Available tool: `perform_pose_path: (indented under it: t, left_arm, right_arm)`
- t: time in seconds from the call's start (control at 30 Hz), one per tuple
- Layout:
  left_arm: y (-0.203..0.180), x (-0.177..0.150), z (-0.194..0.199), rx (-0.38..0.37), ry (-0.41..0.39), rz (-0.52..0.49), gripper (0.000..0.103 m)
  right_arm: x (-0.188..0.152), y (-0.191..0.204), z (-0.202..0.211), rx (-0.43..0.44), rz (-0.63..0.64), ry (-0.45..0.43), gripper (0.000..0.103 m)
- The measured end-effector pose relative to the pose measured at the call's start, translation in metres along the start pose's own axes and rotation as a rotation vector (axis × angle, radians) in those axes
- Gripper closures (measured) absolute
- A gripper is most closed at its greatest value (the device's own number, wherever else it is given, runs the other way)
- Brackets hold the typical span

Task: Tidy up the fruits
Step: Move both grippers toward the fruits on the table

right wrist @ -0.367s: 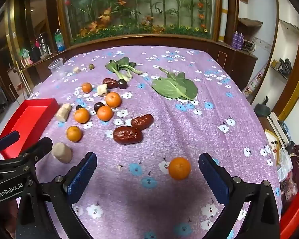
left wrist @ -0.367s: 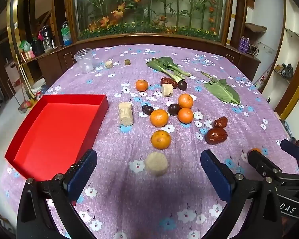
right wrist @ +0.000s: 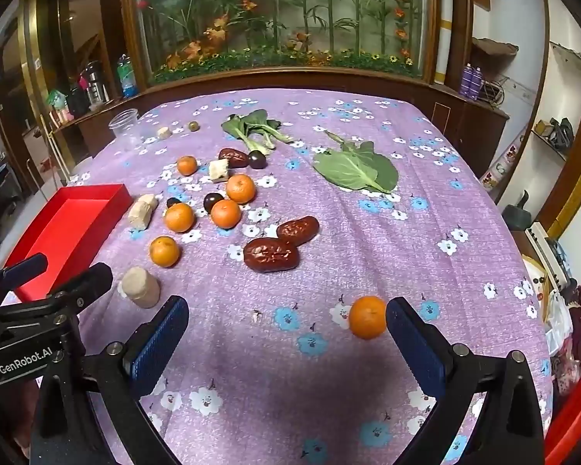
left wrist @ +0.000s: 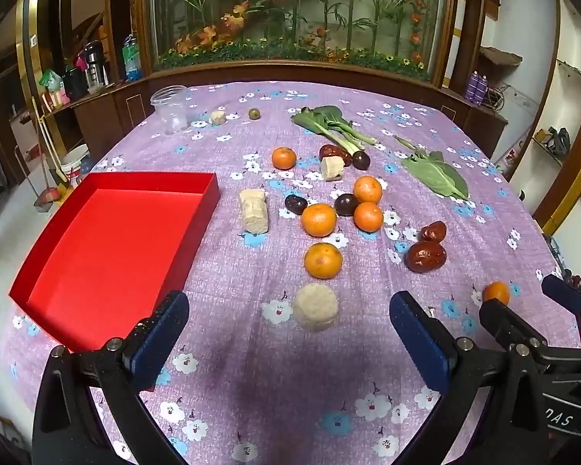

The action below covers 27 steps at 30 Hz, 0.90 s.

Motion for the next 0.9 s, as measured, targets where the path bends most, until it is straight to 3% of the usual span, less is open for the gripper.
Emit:
perform_pose_path:
  t: [0.2,0.9]
  left_arm:
    - [0.000,-0.003,0.002,0.001,0.003,-0.001,0.000]
    - [0.020,-0.016,-0.002,-0.019,0.035,0.045,0.000]
  right_arm:
    - [0.008,-0.008,-0.028,0.008,-0.006,0.008,0.000]
    - [0.002,-0.013,-0.039,0.030,-0.030,0.022,0.000]
Point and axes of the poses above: each gripper's, at about its wrist camera, not at the fingertips, and z roughly against the way its jaws point, y to its left, x to its top, the point moved 10 cm from there along -z, roughly the way its jaws point, and after that the axes turned 6 degrees about -x, right-handed, at the moved point
